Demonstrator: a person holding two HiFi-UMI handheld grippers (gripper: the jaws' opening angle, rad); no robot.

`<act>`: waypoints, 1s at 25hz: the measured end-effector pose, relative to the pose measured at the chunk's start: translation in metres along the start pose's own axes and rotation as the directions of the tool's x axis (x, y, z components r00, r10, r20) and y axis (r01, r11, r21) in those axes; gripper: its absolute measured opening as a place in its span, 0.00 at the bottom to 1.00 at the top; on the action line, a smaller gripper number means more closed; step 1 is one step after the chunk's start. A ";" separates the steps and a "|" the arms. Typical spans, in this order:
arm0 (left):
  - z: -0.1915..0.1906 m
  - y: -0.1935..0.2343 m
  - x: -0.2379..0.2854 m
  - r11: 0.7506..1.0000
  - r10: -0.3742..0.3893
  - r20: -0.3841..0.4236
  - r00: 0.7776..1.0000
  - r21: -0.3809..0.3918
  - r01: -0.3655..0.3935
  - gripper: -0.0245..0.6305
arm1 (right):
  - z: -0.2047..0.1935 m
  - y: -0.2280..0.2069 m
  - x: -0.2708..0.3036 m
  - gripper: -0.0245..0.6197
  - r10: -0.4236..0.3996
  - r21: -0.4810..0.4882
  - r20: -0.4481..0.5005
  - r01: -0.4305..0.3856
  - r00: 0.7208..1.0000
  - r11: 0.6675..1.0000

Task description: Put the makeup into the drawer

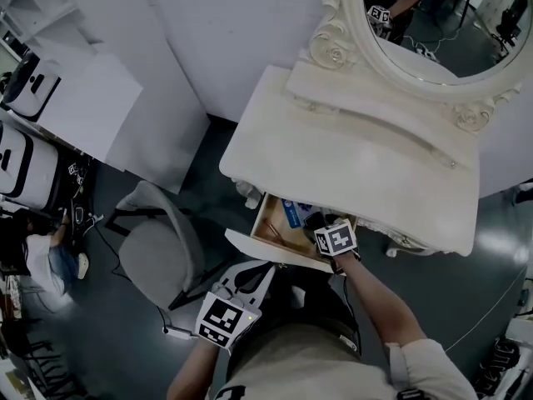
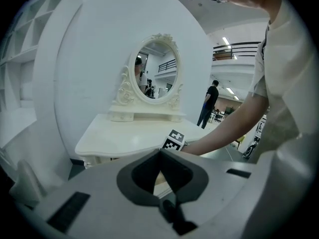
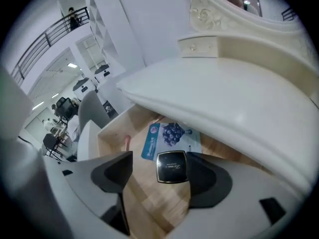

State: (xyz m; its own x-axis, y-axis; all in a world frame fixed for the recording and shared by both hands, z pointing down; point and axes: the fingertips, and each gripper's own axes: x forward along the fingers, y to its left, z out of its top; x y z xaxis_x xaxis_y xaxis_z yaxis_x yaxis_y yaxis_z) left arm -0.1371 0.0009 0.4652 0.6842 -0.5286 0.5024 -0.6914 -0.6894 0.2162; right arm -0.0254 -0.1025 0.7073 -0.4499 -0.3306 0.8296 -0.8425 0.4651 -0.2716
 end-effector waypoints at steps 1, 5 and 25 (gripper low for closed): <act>0.001 -0.001 0.000 1.000 -0.010 0.011 1.000 0.008 0.010 0.12 | 0.004 0.007 -0.010 0.53 0.013 -0.011 0.029 -0.012 1.000 1.000; 0.006 -0.007 -0.006 0.998 -0.046 0.029 0.998 0.047 0.045 0.12 | 0.023 0.033 -0.066 0.53 0.015 -0.064 0.189 -0.003 0.982 0.998; 0.044 -0.021 -0.029 0.967 -0.254 0.177 0.951 0.036 0.252 0.12 | 0.052 0.169 -0.265 0.08 0.292 -0.110 0.566 -0.280 0.771 0.954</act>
State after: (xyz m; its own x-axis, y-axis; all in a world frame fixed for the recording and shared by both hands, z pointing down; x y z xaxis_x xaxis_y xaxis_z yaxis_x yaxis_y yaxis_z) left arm -0.1324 0.0084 0.4089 0.8675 -0.4151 0.2742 -0.4878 -0.8178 0.3052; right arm -0.0640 0.0217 0.4159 -0.7602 -0.5843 0.2842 -0.6451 0.6264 -0.4375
